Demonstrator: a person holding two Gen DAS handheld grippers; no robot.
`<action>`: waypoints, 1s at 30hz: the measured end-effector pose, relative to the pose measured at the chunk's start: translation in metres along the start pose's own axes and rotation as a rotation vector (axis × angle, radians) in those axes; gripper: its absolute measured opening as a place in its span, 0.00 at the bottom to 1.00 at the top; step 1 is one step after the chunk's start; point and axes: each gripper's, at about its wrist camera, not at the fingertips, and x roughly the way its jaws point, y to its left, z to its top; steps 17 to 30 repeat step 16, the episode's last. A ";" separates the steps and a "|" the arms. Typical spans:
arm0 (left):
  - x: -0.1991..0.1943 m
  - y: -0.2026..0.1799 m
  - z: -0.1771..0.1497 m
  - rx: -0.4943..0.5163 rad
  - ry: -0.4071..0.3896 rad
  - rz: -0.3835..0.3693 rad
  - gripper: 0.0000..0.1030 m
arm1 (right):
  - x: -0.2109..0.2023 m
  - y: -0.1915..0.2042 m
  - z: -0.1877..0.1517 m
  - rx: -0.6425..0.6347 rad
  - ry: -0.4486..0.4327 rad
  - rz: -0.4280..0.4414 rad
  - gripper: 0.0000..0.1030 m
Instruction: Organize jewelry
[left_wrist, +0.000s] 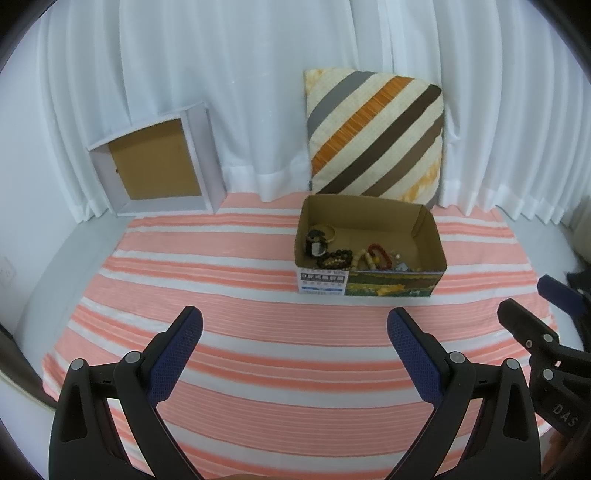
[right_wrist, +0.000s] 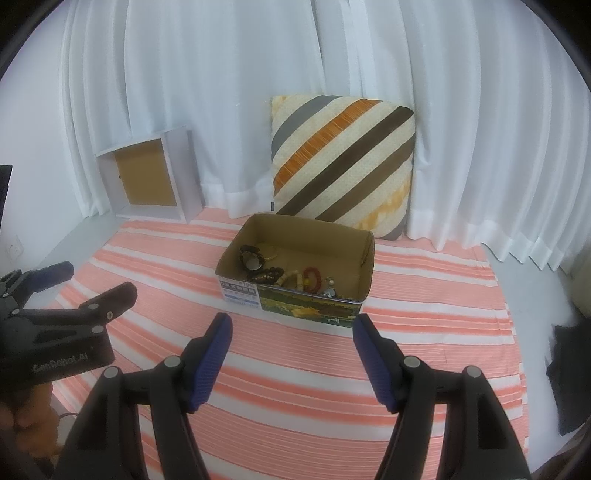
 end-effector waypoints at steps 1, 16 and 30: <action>0.000 0.000 0.000 -0.001 0.000 0.001 0.97 | 0.000 0.000 0.000 0.000 0.000 0.000 0.67; 0.004 0.000 0.003 -0.005 0.000 -0.005 0.97 | 0.001 -0.007 0.000 0.002 0.006 0.001 0.67; 0.004 0.000 0.003 -0.005 0.000 -0.005 0.97 | 0.001 -0.007 0.000 0.002 0.006 0.001 0.67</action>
